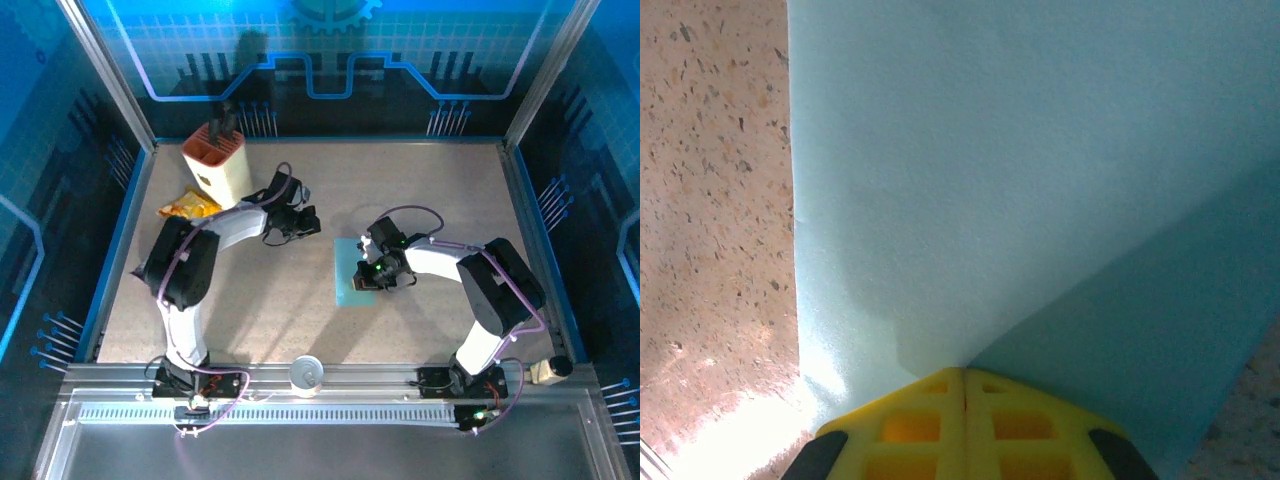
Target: Fold a paper plane with a square sheet of paper (fold left side to right side)
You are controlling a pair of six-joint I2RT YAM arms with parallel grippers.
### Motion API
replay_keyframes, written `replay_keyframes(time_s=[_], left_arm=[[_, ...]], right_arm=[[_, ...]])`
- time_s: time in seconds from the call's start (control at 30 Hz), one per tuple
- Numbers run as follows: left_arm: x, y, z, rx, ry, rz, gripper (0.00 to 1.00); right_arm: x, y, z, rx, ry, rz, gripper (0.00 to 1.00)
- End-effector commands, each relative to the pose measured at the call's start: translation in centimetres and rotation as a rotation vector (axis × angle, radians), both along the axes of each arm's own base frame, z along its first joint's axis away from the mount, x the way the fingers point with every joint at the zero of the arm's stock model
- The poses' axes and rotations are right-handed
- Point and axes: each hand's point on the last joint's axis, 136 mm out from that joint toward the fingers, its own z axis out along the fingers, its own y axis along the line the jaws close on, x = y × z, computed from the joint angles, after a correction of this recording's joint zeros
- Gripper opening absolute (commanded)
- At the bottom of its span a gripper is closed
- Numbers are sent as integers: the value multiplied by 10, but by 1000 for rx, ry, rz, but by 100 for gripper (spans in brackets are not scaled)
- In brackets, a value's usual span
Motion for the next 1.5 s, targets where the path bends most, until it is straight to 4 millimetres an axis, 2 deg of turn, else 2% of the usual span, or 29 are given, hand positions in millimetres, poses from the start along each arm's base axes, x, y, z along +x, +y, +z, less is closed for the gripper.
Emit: replay_keyframes(time_s=[0.0,0.07,0.17,0.4,0.77,1.0,1.17,1.27,1.3,1.4,1.47], left_arm=[[-23,2,9,3,-12,-8,0],[-38,-2,5,0,8,-18,0],[-54,-19,-1,-19,29,-48,0],[-67,-49,-24,28,72,-107,0],[-72,-61,-54,97,121,-155,0],[-75,-53,-68,164,141,-149,0],[-80,-46,-76,198,153,-145,0],[-83,-45,-79,194,155,-149,0],[-84,-46,-79,189,155,-153,0],[-86,-47,-77,174,151,-162,0],[-87,-48,-75,168,144,-165,0]], right_arm=[[-18,-16,-27,-103,85,-16,0],[-16,-12,-27,-90,84,-14,0],[-16,-9,-28,-91,91,-8,0],[-17,-11,-31,-107,96,-13,0],[-19,-11,-33,-114,100,-6,0],[-19,-11,-30,-110,96,-2,0],[-12,1,-12,-47,69,-1,10],[-7,7,8,2,30,-5,20],[1,12,23,27,-5,-4,24],[6,2,43,45,-35,-12,33],[4,-9,49,45,-28,-18,36]])
